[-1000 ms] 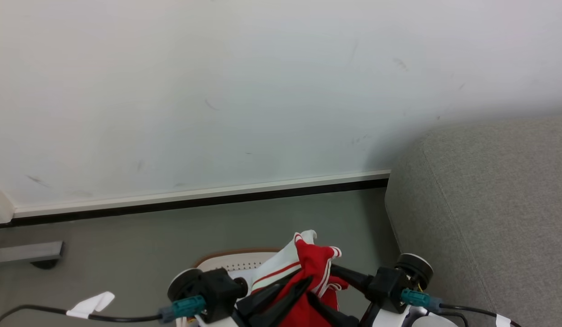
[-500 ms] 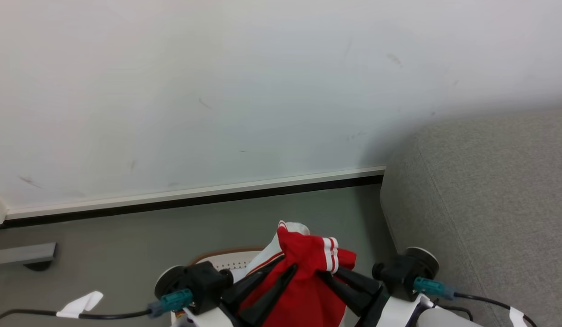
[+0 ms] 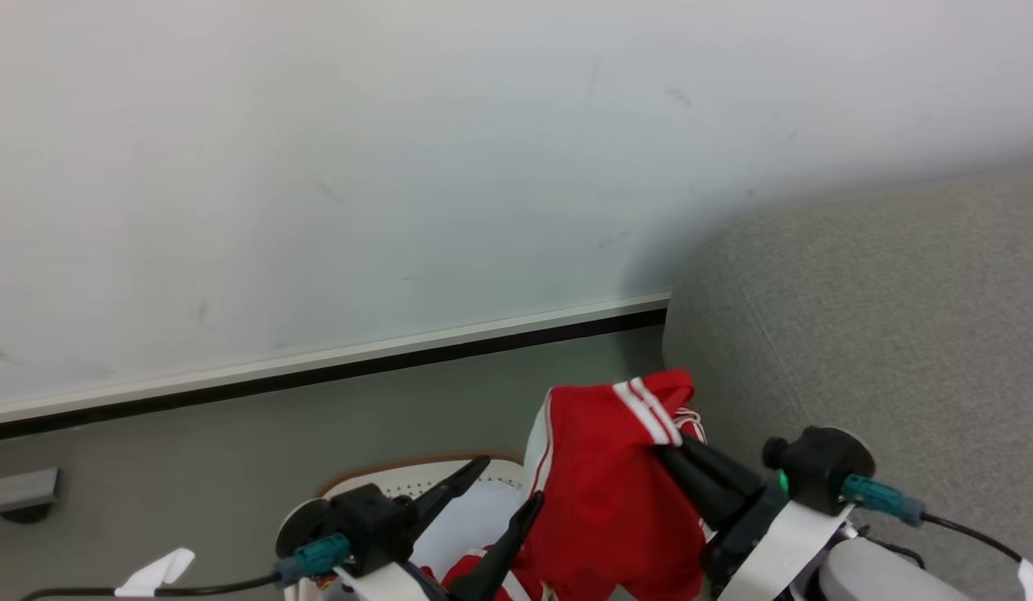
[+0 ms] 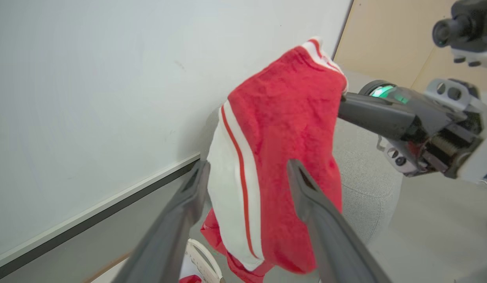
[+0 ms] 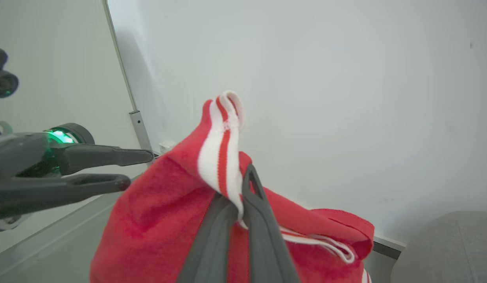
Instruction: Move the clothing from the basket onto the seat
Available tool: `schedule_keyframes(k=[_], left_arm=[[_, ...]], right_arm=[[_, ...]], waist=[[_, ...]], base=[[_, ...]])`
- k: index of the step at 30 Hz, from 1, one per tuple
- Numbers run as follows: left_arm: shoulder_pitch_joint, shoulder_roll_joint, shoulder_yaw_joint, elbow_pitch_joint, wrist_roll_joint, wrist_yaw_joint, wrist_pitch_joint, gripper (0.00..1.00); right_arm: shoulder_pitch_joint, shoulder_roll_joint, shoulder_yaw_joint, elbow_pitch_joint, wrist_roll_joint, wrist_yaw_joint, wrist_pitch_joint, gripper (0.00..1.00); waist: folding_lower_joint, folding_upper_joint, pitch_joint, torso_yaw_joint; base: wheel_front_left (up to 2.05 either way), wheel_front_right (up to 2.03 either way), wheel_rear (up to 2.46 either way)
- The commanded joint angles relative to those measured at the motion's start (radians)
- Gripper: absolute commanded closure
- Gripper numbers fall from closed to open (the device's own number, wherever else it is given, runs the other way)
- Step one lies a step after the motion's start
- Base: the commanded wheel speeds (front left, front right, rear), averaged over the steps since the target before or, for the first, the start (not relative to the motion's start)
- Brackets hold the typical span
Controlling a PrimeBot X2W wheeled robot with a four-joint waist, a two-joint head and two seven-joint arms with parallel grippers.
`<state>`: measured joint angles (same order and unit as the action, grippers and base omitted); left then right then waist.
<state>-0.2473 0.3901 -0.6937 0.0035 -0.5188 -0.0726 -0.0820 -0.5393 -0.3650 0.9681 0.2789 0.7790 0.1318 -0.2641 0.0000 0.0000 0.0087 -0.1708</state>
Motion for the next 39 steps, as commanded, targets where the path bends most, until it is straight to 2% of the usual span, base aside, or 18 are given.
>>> schedule_keyframes(k=[1, 13, 24, 31, 35, 39], left_arm=[[-0.011, -0.004, -0.004, 0.007, 0.012, 0.0, -0.011, 0.0], [-0.027, -0.026, -0.033, 0.035, 0.045, 0.006, -0.059, 0.0], [-0.045, -0.034, -0.039, 0.037, 0.047, 0.009, -0.07, 0.0], [-0.059, -0.035, -0.038, 0.027, 0.044, 0.012, -0.075, 0.0], [-0.094, -0.019, -0.03, 0.006, 0.056, 0.014, -0.059, 0.0], [-0.16, -0.003, -0.025, -0.018, 0.07, 0.001, -0.034, 0.0]], right_arm=[[0.015, -0.01, -0.024, -0.005, -0.013, -0.002, -0.001, 1.0], [0.061, -0.032, -0.183, -0.04, -0.076, -0.002, -0.001, 1.0], [0.09, -0.018, -0.261, -0.053, -0.131, -0.002, -0.001, 1.0], [0.076, -0.002, -0.328, -0.036, -0.185, -0.002, -0.001, 1.0], [0.019, 0.011, -0.42, -0.023, -0.245, -0.002, -0.001, 1.0], [-0.087, 0.024, -0.574, 0.008, -0.316, -0.002, -0.001, 1.0]], waist=[[0.0, 0.0, 0.002, -0.012], [0.0, 0.0, 0.018, -0.105], [0.0, 0.0, 0.033, -0.173], [0.0, 0.0, 0.057, -0.173], [0.0, 0.0, 0.136, -0.156], [0.0, 0.0, 0.251, -0.118]], base=[[0.0, 0.0, 0.0], [0.0, 0.0, 0.0], [0.0, 0.0, 0.0], [0.0, 0.0, 0.0], [0.0, 0.0, 0.0], [0.0, 0.0, 0.0]])
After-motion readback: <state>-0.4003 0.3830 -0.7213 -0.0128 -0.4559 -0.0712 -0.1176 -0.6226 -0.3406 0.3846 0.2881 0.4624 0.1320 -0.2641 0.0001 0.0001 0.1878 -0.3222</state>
